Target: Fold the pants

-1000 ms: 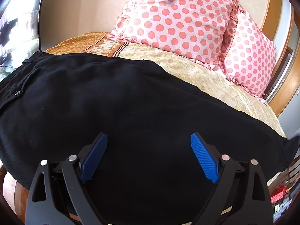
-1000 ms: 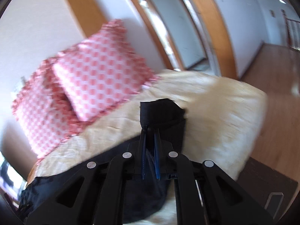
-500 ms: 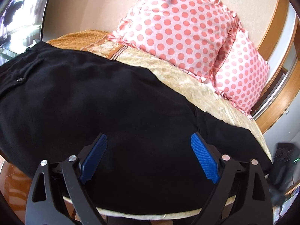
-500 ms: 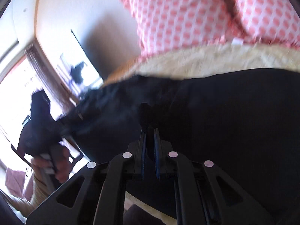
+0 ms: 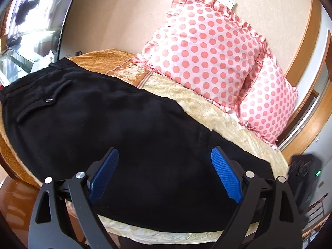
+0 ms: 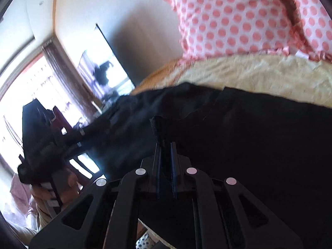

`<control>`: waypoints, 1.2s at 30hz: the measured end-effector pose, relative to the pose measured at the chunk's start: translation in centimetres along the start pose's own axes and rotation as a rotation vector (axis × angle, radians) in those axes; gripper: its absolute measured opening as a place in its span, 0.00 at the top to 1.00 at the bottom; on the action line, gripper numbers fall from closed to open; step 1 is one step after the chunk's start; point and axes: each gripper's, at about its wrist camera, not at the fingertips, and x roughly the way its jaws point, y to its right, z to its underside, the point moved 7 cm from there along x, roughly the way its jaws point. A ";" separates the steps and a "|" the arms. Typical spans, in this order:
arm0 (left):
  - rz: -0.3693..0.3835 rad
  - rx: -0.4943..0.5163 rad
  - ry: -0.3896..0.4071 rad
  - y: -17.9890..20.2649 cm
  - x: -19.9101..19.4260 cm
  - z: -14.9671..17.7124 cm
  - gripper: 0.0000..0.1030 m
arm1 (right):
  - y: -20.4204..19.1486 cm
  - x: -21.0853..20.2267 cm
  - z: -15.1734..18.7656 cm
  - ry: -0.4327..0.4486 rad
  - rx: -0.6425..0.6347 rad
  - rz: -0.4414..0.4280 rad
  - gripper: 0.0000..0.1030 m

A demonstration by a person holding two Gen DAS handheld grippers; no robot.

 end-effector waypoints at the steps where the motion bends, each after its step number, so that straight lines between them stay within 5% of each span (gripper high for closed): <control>1: -0.010 0.003 0.003 -0.2 -0.1 0.0 0.12 | 0.1 0.1 0.4 0.006 0.014 -0.004 0.92; 7: -0.041 -0.001 0.022 -1.5 -0.7 -0.5 0.12 | -1.4 -1.1 -0.8 0.077 -0.034 -0.035 0.92; 11: -0.061 -0.004 0.027 -2.0 -0.8 -0.6 0.12 | -1.7 1.0 1.6 -0.048 -0.149 0.055 0.90; 14: -0.084 -0.009 0.028 -2.8 -1.2 -0.7 0.12 | -3.4 -0.6 3.0 -0.053 -0.236 0.042 0.76; 18: -0.111 -0.020 0.030 -3.9 -1.5 -0.8 0.12 | -4.2 -2.7 1.0 0.054 -0.233 0.018 0.76; 21: -0.101 -0.040 0.027 -4.3 -1.7 -0.9 0.12 | -2.9 -2.2 -0.7 0.073 -0.236 0.165 0.76; 23: -0.088 -0.047 0.017 -4.3 -1.6 -0.9 0.12 | -1.8 -0.5 -0.4 0.004 -0.246 0.261 0.76; 25: -0.090 -0.043 0.013 -4.4 -1.7 -0.8 0.12 | -2.0 1.2 0.9 -0.077 -0.272 0.250 0.76; 32: -0.104 -0.077 0.005 -5.8 -2.3 -0.9 0.12 | -2.8 1.4 1.8 -0.067 -0.324 0.233 0.76; 36: -0.143 -0.209 0.041 -10.3 -4.4 -2.4 0.12 | -2.0 0.8 1.7 -0.067 -0.231 0.169 0.69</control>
